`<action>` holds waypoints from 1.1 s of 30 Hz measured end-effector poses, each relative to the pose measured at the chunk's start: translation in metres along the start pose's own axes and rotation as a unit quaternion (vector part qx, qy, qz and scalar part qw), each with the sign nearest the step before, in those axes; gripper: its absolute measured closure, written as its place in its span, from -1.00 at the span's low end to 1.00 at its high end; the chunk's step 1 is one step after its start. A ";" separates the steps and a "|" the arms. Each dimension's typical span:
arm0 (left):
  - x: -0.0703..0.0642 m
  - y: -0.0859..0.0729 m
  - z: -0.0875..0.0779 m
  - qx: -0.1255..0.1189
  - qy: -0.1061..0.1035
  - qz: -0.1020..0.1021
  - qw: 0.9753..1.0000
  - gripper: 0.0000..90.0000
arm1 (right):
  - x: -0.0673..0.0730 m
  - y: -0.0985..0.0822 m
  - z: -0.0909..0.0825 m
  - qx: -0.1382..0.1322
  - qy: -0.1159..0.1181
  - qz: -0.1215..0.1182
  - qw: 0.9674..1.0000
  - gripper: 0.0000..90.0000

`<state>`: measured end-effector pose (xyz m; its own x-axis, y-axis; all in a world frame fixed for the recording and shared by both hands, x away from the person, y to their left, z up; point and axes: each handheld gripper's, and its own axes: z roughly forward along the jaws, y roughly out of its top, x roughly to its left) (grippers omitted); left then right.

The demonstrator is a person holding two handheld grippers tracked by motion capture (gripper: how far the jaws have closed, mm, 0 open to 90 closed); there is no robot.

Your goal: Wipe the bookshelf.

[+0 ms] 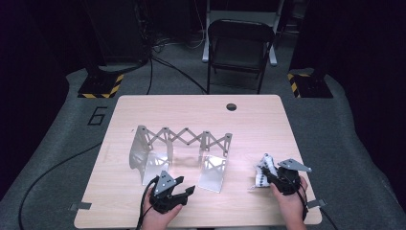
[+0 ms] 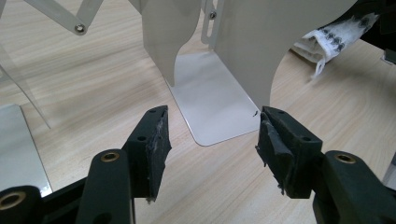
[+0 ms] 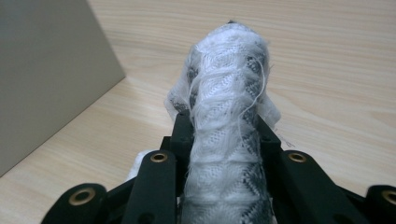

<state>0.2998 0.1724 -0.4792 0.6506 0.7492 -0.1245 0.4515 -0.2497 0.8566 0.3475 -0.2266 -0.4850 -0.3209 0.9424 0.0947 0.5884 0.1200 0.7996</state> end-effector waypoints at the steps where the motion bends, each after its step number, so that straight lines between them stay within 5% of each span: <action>1: 0.000 0.000 0.000 0.002 -0.002 -0.001 1.000 -0.03 | -0.003 -0.002 0.001 -0.001 -0.007 0.004 1.000 0.52; 9: 0.004 -0.001 -0.003 0.000 0.002 -0.003 1.000 -0.04 | -0.014 -0.012 0.015 0.045 -0.036 -0.001 0.998 0.36; 14: 0.008 0.000 -0.005 -0.006 0.008 -0.011 1.000 -0.04 | -0.015 -0.014 0.017 0.056 -0.032 0.005 0.998 0.19; 19: 0.013 0.002 -0.009 -0.011 0.015 -0.011 1.000 -0.04 | -0.011 -0.009 0.007 0.022 -0.016 0.021 0.999 -0.12; 23: 0.015 0.002 -0.010 -0.013 0.024 -0.020 0.999 -0.03 | -0.003 0.000 -0.004 -0.014 -0.019 0.009 1.000 -0.35; 27: 0.018 0.004 -0.013 -0.016 0.029 -0.021 0.999 -0.03 | 0.001 0.003 -0.009 -0.031 -0.006 0.005 0.999 -0.49; 29: 0.019 0.005 -0.015 -0.016 0.039 -0.005 0.999 -0.03 | 0.001 0.005 -0.010 -0.037 0.002 0.008 0.999 -0.51; 33: 0.024 0.007 -0.019 -0.022 0.054 -0.022 0.998 -0.02 | 0.002 0.009 -0.015 -0.050 0.018 -0.002 0.999 -0.55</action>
<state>0.3068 0.2002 -0.4663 0.5600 0.8212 -0.1102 0.4496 -0.1895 0.8729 0.3408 -0.2283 -0.4687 -0.3503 0.9301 0.1102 0.5101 0.0908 0.8553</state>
